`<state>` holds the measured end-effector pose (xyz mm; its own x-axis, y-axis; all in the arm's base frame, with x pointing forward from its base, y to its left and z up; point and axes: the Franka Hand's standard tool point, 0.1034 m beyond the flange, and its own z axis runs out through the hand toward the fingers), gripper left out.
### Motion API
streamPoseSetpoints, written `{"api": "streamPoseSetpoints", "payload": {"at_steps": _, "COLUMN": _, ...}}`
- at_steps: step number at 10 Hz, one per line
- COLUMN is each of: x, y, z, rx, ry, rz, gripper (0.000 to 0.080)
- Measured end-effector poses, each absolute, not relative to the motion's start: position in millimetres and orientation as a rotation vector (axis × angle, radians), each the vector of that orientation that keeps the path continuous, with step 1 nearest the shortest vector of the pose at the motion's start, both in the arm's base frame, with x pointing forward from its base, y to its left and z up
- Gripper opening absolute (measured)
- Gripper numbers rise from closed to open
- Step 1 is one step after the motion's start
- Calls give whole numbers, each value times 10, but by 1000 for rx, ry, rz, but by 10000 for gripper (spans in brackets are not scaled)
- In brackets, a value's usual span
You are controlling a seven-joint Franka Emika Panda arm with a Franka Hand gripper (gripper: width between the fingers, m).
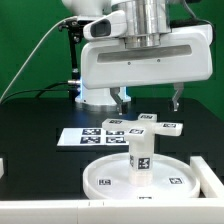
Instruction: Assemble round table
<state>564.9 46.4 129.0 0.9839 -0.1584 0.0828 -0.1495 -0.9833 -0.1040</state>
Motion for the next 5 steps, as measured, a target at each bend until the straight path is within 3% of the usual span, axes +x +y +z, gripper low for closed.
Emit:
{"api": "streamPoseSetpoints", "payload": {"at_steps": 1, "x": 5649, "y": 455, "z": 1289, "rx": -3038, "ry": 176, "rz": -142, "gripper": 649}}
{"api": "streamPoseSetpoints", "payload": {"at_steps": 5, "x": 5692, "y": 379, "z": 1209, "rx": -3002, "ry": -841, "rz": -153, "gripper": 649}}
